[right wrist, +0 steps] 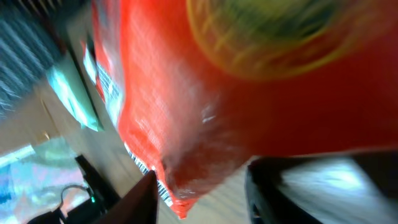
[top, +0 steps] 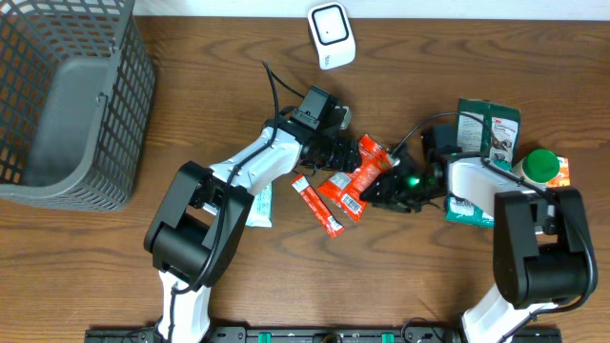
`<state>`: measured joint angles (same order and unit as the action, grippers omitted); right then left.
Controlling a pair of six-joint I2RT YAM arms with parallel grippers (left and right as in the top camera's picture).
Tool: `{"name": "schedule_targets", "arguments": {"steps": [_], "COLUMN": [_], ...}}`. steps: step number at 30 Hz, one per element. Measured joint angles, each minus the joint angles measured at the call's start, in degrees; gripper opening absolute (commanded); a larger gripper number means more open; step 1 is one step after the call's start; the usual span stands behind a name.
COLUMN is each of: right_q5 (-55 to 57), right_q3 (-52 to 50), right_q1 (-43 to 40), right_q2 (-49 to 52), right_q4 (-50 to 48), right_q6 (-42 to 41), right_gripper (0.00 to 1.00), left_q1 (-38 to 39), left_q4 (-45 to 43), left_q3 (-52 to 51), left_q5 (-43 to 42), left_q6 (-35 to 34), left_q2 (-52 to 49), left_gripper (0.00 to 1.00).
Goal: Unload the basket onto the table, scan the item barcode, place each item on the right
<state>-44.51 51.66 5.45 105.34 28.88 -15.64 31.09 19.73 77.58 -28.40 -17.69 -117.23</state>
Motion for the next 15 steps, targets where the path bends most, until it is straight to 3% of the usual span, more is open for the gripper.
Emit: {"name": "schedule_targets", "arguments": {"steps": [2,4,10,15], "right_q5": [0.02,-0.04,0.33,0.61], "right_q3": [0.9,1.68,2.16,1.29], "right_q1": [-2.38,-4.42,-6.8,-5.84], "right_q2": [-0.26,-0.63,-0.79,-0.76], "right_q4": [-0.35,-1.57,-3.15,-6.69], "right_q6": [-0.46,-0.46,-0.31,-0.28], "right_gripper": [0.77,0.84,0.85,0.78], "left_q1": [0.11,0.31,2.47,3.69], "left_q4": [1.22,2.1,2.56,3.06], "left_q3": [0.0,-0.04,-0.11,-0.11], "left_q5": [0.02,0.02,0.02,-0.26], "left_q6": [0.57,1.27,3.13,4.26], "left_q2": [0.0,0.0,-0.33,-1.62], "left_gripper": [0.66,0.66,0.66,0.56]}}
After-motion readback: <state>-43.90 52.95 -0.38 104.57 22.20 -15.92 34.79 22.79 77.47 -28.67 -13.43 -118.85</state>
